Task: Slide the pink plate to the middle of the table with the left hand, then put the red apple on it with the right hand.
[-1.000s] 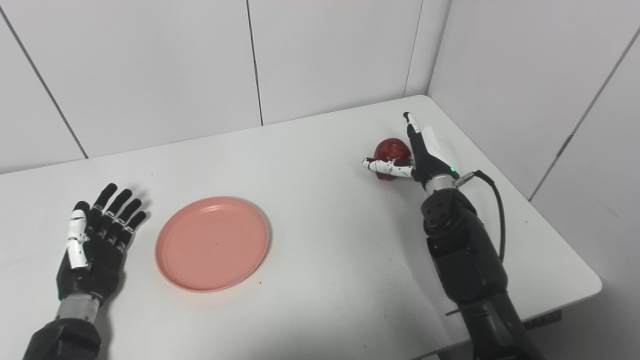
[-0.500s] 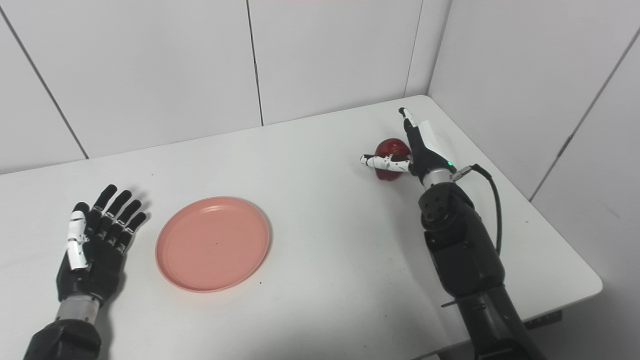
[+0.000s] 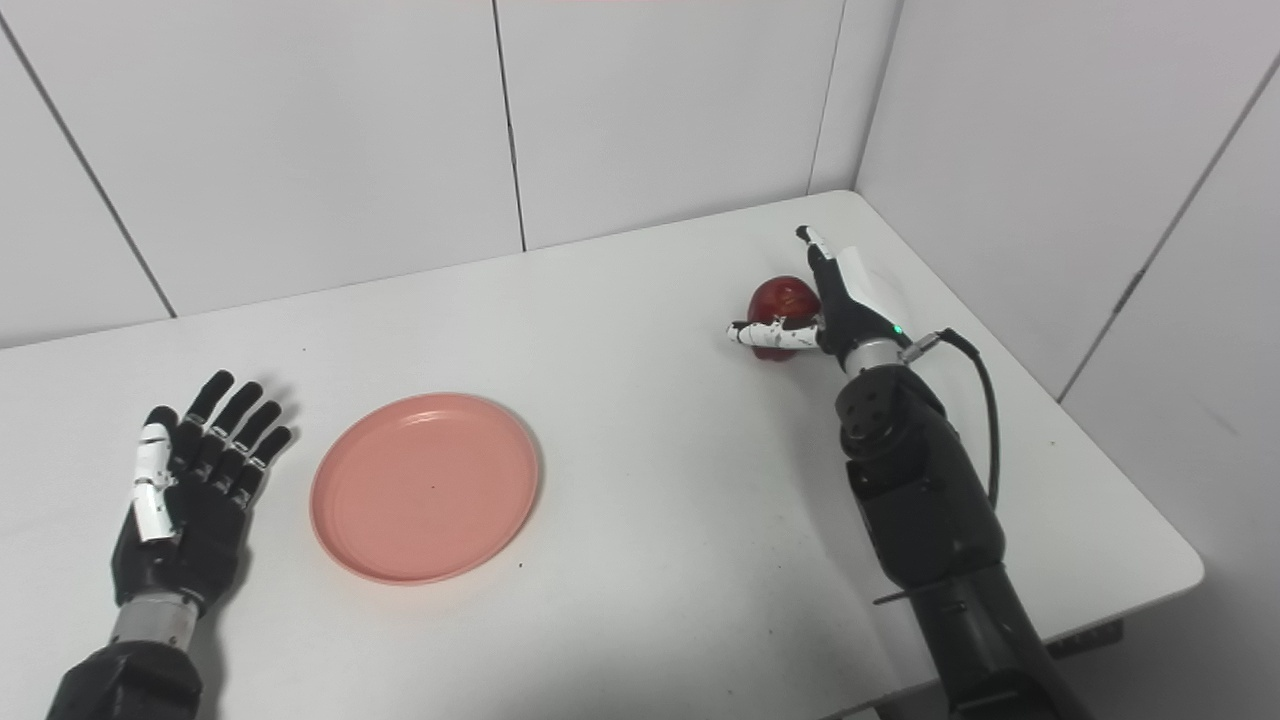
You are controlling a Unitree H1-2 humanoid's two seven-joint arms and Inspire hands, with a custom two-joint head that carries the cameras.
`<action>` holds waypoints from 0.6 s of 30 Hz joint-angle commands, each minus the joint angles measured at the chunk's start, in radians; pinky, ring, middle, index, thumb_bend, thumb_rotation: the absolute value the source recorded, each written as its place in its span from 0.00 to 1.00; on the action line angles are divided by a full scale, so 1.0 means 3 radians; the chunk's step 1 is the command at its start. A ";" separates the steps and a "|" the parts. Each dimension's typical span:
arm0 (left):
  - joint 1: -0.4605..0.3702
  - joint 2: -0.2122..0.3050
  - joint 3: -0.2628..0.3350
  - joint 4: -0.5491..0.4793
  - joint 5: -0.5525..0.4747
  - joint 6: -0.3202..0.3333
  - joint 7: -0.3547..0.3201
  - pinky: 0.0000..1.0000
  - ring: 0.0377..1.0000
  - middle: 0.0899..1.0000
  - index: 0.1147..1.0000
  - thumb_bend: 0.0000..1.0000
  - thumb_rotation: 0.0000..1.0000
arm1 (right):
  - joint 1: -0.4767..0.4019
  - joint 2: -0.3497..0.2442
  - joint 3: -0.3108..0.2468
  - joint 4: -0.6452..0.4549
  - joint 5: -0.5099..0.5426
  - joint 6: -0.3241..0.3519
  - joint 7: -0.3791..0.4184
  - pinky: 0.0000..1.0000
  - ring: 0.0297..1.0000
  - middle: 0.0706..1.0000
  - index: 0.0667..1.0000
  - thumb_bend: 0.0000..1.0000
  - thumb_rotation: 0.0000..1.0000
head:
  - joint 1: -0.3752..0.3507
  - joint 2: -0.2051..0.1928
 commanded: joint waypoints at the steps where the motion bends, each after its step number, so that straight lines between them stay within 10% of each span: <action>1: 0.0057 -0.0009 -0.0007 0.0040 0.0017 0.0157 0.0073 0.87 0.86 0.85 0.83 0.35 1.00 | -0.0162 -0.0074 -0.0044 -0.0049 -0.0053 0.0004 0.0001 0.83 0.93 0.95 0.95 1.00 0.36 | 0.0003 0.0005; 8: 0.0063 -0.0001 -0.0011 0.0038 0.0006 0.0157 0.0050 0.87 0.86 0.86 0.84 0.36 1.00 | -0.0176 -0.0059 -0.0060 0.0002 -0.0078 0.0003 0.0028 0.80 0.91 0.94 0.94 1.00 0.34 | 0.0018 0.0012; 14: 0.0069 -0.0009 -0.0013 0.0016 0.0013 0.0167 0.0065 0.87 0.86 0.85 0.83 0.36 1.00 | -0.0181 -0.0060 -0.0040 0.0010 -0.0010 0.0001 -0.0022 0.51 0.64 0.69 0.90 1.00 0.33 | 0.0022 0.0020; 18: 0.0080 -0.0013 -0.0020 -0.0013 0.0014 0.0177 0.0061 0.86 0.86 0.85 0.83 0.36 1.00 | -0.0188 -0.0065 -0.0007 0.0012 0.0024 -0.0007 -0.0066 0.62 0.73 0.77 0.86 0.98 0.31 | 0.0025 0.0024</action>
